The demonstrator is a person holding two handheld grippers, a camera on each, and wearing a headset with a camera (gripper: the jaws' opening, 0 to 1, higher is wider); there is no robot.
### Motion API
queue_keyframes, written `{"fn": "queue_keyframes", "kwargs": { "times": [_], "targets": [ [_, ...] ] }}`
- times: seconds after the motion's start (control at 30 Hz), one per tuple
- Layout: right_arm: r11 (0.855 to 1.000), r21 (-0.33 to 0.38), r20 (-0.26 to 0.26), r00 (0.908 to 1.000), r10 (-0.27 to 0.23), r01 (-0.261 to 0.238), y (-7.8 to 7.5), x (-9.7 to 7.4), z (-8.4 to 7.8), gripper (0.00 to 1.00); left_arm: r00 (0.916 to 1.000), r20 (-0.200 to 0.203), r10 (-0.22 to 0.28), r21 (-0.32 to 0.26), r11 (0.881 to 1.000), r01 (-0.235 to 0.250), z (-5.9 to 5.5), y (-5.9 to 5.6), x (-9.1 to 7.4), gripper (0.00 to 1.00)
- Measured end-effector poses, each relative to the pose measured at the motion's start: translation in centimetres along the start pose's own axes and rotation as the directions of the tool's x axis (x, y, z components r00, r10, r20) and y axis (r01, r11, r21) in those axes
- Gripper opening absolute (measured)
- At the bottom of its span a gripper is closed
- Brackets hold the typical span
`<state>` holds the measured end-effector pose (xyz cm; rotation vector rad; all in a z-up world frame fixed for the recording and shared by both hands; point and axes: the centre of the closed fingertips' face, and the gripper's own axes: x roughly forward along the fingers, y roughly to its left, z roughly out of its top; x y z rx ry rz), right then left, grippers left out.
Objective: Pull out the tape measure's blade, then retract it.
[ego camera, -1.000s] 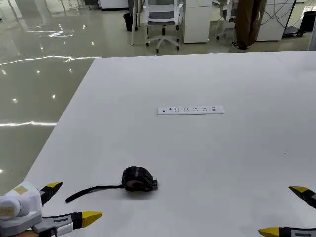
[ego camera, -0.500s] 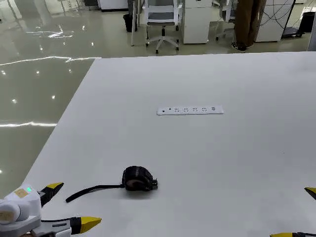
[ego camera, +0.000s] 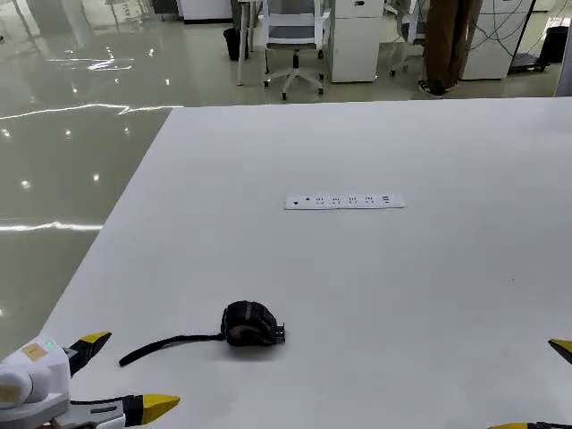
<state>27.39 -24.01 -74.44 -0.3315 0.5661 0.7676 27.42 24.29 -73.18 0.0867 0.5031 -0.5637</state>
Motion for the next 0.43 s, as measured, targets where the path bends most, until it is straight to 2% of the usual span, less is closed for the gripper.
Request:
{"fn": "queue_keyframes", "kwargs": {
  "times": [0.03, 0.1, 0.17, 0.23, 0.43],
  "targets": [
    [1.000, -0.005, -0.003, 1.0000, 0.003, -0.003, 0.09, 0.08, -0.11, 1.00, 1.0000, 0.000, 0.006, 0.007, 1.000, -0.006, 0.02, 0.15, -0.06, 1.00],
    [1.000, -0.002, -0.003, 1.0000, 0.005, -0.005, 0.17, 0.02, -0.08, 1.00, 0.9997, -0.022, -0.011, -0.020, 1.000, 0.010, -0.17, -0.09, -0.19, 1.00],
    [1.000, 0.001, -0.002, 1.0000, 0.005, -0.005, 0.17, 0.01, -0.09, 1.00, 0.9998, -0.016, 0.010, 0.014, 1.000, -0.010, -0.09, 0.38, -0.25, 1.00],
    [1.000, 0.002, -0.002, 1.0000, 0.005, -0.005, 0.23, 0.00, -0.10, 1.00, 0.9998, -0.017, 0.008, -0.009, 1.000, -0.008, -0.08, 0.39, -0.30, 1.00],
    [1.000, 0.003, -0.007, 0.9999, 0.012, -0.012, 0.33, 0.07, -0.25, 1.00, 0.9997, -0.012, 0.019, -0.003, 1.000, -0.019, 0.07, 0.55, -0.39, 1.00]
  ]
}}
